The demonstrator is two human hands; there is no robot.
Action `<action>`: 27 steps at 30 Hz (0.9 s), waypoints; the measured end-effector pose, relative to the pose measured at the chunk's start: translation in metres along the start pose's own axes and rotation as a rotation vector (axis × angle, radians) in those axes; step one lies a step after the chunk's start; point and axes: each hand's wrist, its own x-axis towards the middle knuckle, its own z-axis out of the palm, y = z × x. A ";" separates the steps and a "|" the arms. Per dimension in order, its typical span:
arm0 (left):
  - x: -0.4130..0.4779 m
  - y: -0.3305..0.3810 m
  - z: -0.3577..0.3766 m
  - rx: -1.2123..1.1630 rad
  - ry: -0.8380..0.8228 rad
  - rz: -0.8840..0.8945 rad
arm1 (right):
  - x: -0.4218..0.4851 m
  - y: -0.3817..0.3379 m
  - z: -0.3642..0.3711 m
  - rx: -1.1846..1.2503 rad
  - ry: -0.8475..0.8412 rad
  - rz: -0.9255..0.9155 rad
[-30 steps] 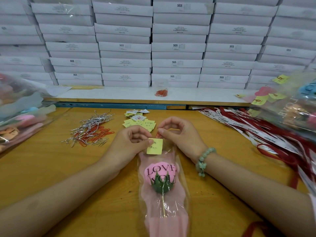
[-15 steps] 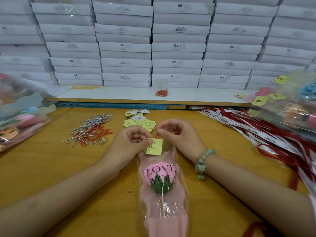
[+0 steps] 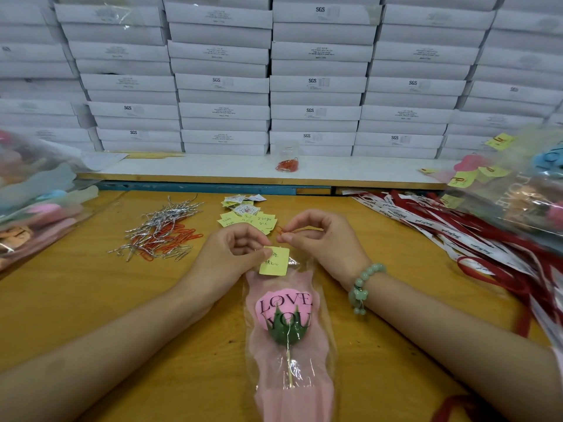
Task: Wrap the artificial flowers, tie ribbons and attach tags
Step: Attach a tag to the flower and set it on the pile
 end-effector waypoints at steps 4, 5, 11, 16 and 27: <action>0.000 0.000 0.000 0.005 -0.001 -0.001 | 0.001 -0.001 0.000 -0.022 -0.044 -0.024; 0.000 0.000 0.000 0.005 -0.001 0.000 | 0.001 -0.001 0.000 -0.027 -0.053 -0.031; 0.000 0.000 0.000 -0.005 -0.007 0.002 | 0.001 -0.001 -0.001 -0.105 -0.064 -0.080; 0.000 0.001 0.000 -0.005 -0.003 -0.001 | 0.002 0.001 0.002 -0.118 -0.051 -0.048; 0.000 0.001 0.001 -0.016 -0.010 -0.004 | 0.003 0.001 0.000 -0.125 0.008 -0.059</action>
